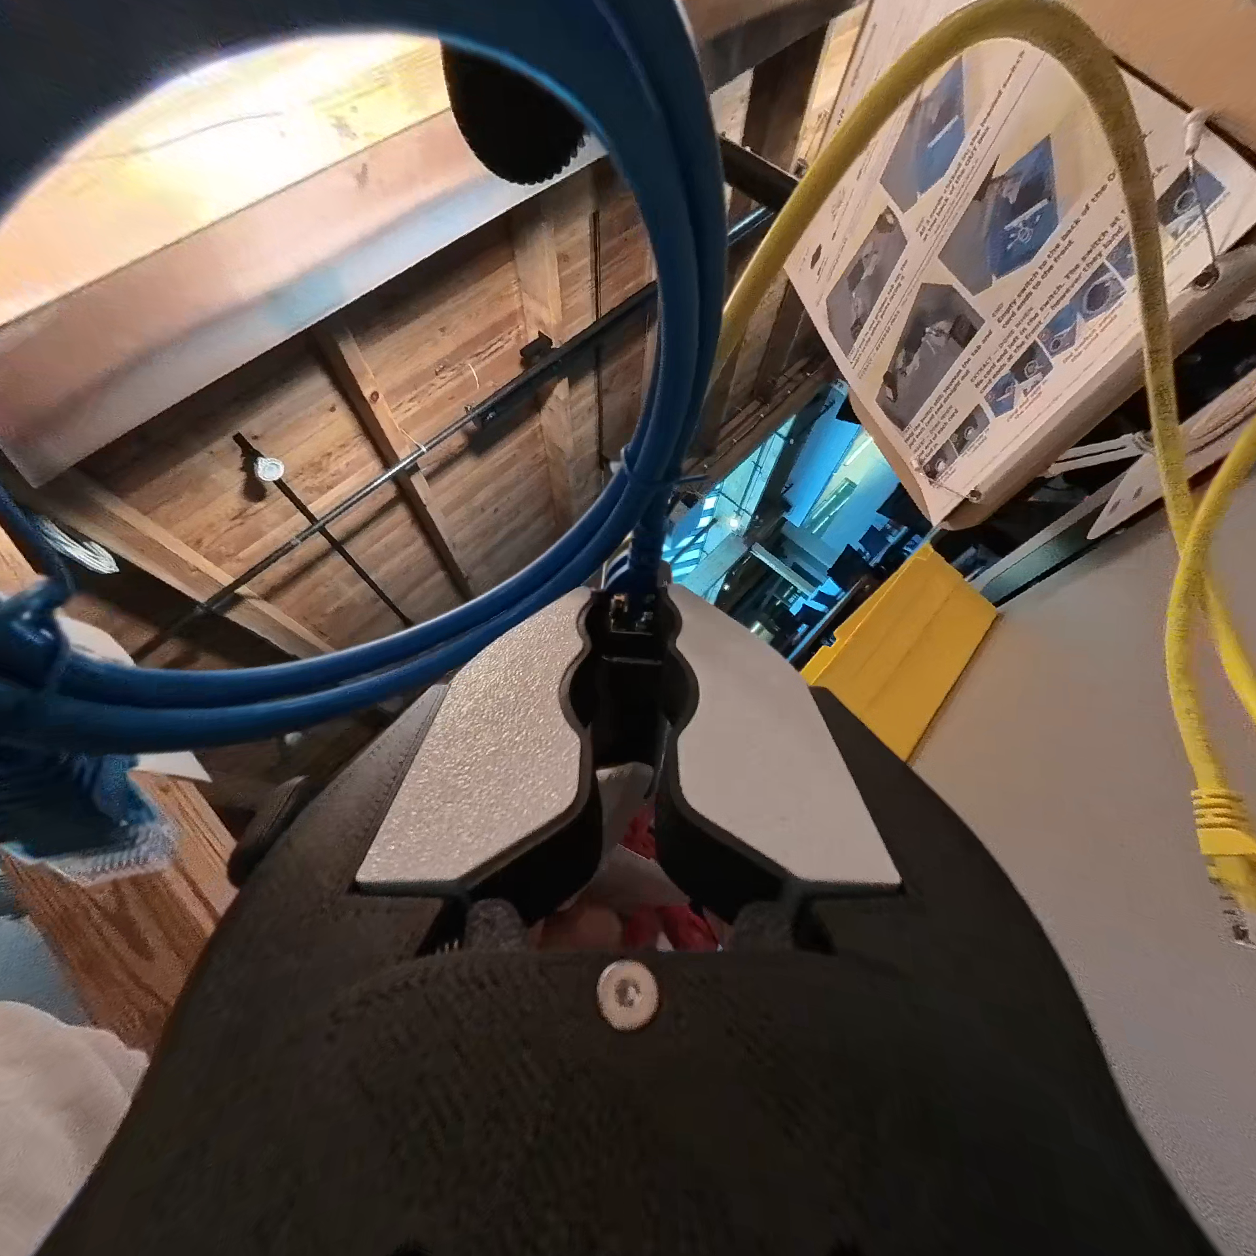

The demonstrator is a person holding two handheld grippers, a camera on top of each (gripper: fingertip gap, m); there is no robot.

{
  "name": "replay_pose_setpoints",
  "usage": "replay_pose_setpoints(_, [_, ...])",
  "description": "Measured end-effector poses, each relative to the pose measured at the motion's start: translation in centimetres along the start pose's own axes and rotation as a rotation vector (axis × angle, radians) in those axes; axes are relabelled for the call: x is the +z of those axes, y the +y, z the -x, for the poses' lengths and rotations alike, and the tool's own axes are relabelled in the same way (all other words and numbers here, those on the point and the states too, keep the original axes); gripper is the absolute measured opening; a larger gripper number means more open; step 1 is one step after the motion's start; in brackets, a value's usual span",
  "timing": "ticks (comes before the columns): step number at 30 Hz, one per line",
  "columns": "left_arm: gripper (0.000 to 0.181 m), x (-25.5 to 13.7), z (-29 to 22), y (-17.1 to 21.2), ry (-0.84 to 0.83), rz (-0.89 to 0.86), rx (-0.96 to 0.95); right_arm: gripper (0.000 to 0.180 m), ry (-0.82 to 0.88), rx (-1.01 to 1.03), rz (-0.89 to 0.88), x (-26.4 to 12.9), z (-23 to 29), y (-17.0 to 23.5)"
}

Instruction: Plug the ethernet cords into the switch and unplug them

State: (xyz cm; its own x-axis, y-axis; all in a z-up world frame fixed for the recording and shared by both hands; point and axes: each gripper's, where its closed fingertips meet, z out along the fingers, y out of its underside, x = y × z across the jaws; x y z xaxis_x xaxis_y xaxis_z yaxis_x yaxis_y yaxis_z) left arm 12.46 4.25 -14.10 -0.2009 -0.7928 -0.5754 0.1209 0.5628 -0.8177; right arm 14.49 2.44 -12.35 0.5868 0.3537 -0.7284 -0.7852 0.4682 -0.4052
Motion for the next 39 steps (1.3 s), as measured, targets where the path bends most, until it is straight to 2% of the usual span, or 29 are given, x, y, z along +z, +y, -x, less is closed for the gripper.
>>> replay_pose_setpoints(6, [0.067,0.0,0.1,0.2,-0.038,0.001,-0.074,0.014,-0.001,0.023,-0.012,-0.1,-0.1,0.2])
replay_pose_setpoints(10, [0.062,0.0,-0.2,0.3,-0.032,0.02,-0.099,0.015,0.01,-0.031,0.032,-0.1,-0.3,0.3])
replay_pose_setpoints(25, [0.062,-0.5,-0.3,1.1,-0.016,0.015,-0.108,0.015,0.058,-0.466,0.25,-0.1,0.2,1.1])
replay_pose_setpoints(31, [0.062,-0.5,-0.6,0.8,0.015,-0.039,-0.238,0.015,0.075,-0.656,0.322,-0.1,1.0,1.1])
replay_pose_setpoints(35, [0.062,-0.6,-0.4,0.7,-0.014,-0.042,-0.174,0.016,0.034,-0.503,0.256,-0.1,1.1,1.2])
replay_pose_setpoints(39, [0.062,-0.7,-0.2,0.6,-0.015,-0.094,-0.216,0.014,0.022,-0.461,0.242,0.3,1.3,1.3])
